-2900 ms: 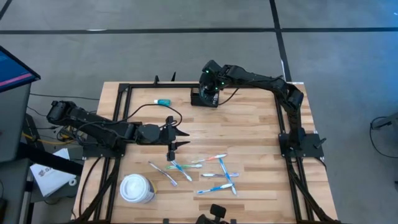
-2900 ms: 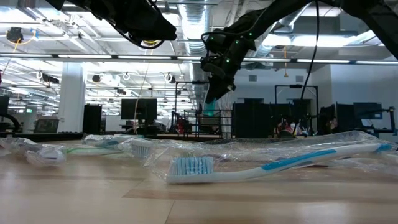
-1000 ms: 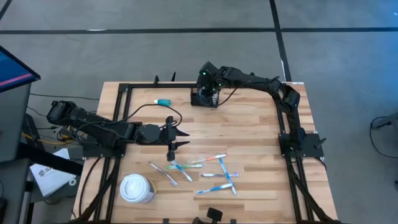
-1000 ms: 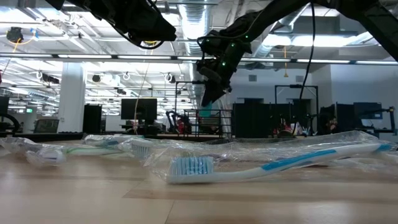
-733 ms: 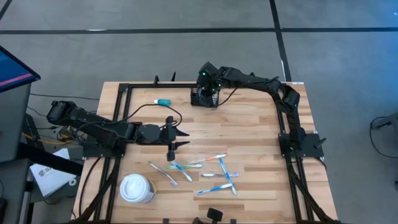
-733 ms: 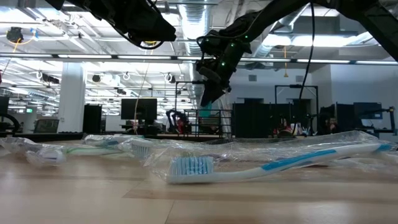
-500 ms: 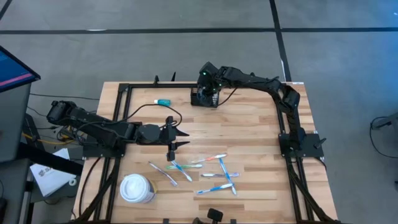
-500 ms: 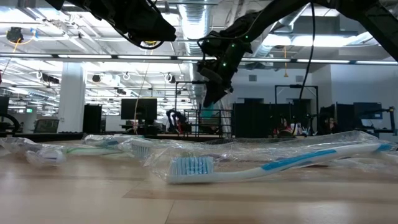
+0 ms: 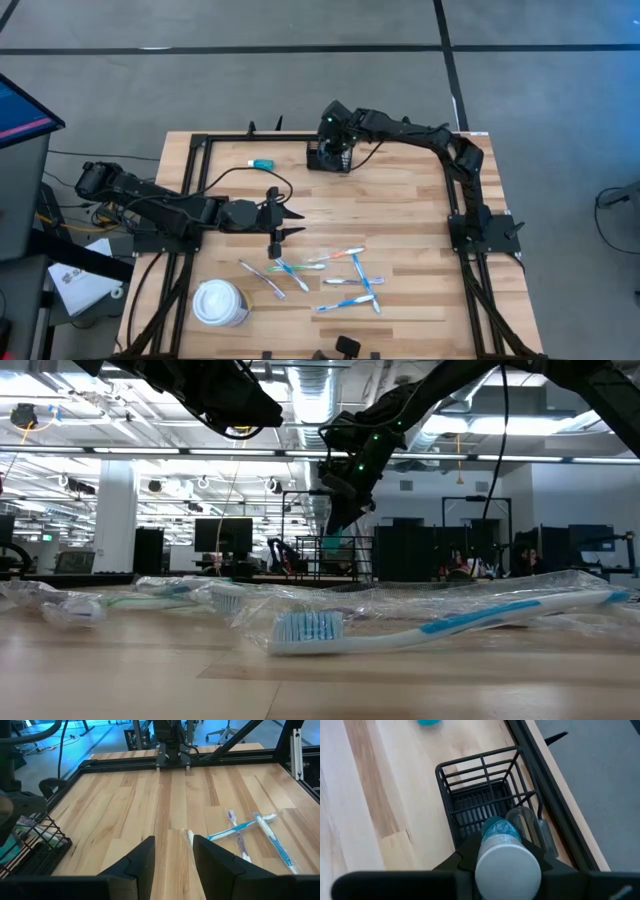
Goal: Pick & Place toothbrushing station
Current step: Put the bottom blue mouthwash into the mesh organizer
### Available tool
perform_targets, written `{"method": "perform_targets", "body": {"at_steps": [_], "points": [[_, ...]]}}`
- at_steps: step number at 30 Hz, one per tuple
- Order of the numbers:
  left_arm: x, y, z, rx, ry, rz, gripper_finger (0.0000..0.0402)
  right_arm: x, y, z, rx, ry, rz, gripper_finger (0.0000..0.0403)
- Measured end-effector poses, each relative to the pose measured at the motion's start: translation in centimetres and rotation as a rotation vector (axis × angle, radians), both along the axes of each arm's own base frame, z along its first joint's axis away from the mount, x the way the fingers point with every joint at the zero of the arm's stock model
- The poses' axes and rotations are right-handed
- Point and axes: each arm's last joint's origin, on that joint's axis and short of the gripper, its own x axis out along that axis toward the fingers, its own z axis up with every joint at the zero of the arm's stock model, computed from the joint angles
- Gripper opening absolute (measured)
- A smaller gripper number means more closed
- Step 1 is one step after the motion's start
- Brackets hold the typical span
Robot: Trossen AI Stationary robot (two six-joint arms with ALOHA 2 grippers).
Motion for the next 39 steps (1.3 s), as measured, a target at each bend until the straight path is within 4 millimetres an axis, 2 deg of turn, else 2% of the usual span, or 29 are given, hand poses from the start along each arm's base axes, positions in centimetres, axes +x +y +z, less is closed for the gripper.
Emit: {"method": "perform_targets", "body": {"at_steps": [8,13,15,39], "points": [[0.0,0.0,0.0,-0.001,-0.003,0.0,0.0126,0.3,0.3,0.0,0.004,-0.016,0.008,0.0071],[0.0,0.0,0.0,-0.001,-0.003,0.0,0.0126,-0.7,1.0,1.8,0.036,-0.016,-0.012,0.0071],[0.0,0.0,0.0,-0.001,-0.004,0.0,0.0126,-0.9,1.1,1.9,0.042,-0.016,-0.01,0.0071],[0.0,0.0,0.0,-0.002,0.003,0.001,0.0126,0.0,1.1,0.2,0.016,0.009,-0.001,0.0071]]}}
